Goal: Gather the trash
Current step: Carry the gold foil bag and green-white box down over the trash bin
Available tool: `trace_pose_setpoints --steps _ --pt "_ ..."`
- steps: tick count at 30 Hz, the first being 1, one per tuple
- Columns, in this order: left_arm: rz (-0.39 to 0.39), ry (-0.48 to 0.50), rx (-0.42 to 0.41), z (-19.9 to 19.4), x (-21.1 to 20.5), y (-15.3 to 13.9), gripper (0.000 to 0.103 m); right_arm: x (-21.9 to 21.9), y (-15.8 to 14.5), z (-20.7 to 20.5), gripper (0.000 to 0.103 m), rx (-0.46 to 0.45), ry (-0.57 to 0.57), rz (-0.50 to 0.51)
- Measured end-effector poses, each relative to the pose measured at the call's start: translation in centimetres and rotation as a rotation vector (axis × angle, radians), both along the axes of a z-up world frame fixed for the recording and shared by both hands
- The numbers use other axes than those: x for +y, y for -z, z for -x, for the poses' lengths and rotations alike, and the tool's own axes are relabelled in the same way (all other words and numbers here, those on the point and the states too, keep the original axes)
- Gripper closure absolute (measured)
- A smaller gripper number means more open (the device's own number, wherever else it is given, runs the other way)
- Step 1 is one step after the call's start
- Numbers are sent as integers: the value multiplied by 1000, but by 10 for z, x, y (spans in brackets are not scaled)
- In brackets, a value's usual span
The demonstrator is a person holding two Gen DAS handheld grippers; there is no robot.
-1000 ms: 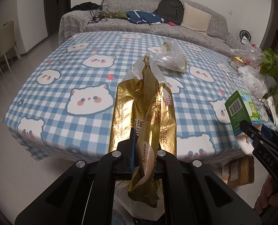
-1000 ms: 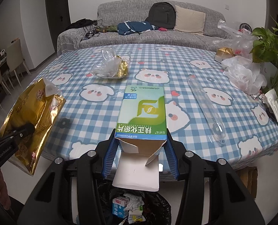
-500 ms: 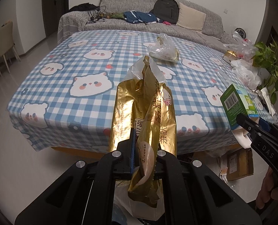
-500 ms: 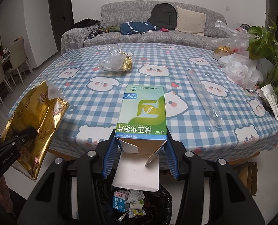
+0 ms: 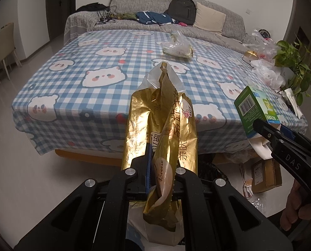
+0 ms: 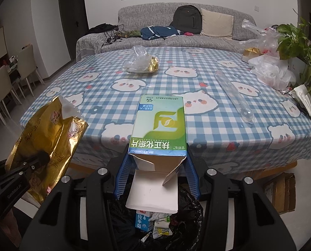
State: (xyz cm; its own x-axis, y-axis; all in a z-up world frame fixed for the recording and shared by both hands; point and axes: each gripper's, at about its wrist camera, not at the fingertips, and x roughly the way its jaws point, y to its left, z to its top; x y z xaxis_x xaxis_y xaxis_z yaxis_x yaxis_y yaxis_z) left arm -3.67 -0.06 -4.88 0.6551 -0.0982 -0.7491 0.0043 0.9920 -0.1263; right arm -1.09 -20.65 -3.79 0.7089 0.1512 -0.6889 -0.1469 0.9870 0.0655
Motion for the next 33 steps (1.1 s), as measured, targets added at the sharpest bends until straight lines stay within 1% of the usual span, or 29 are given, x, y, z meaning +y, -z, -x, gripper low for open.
trace_pose_setpoints --steps 8,13,17,22,26,33 --pt "-9 9 26 10 -3 15 97 1 9 13 58 13 -8 -6" --pt "-15 1 36 15 2 23 97 -1 14 22 58 17 -11 -6" --pt "-19 -3 56 19 4 34 97 -1 22 28 58 27 -13 3" --pt "-2 -6 86 19 8 54 97 0 38 35 58 53 -20 12" --pt "-4 -8 95 24 9 69 97 1 51 42 58 68 -29 18" --pt "-6 -17 110 26 12 92 97 2 84 44 58 129 -30 34"
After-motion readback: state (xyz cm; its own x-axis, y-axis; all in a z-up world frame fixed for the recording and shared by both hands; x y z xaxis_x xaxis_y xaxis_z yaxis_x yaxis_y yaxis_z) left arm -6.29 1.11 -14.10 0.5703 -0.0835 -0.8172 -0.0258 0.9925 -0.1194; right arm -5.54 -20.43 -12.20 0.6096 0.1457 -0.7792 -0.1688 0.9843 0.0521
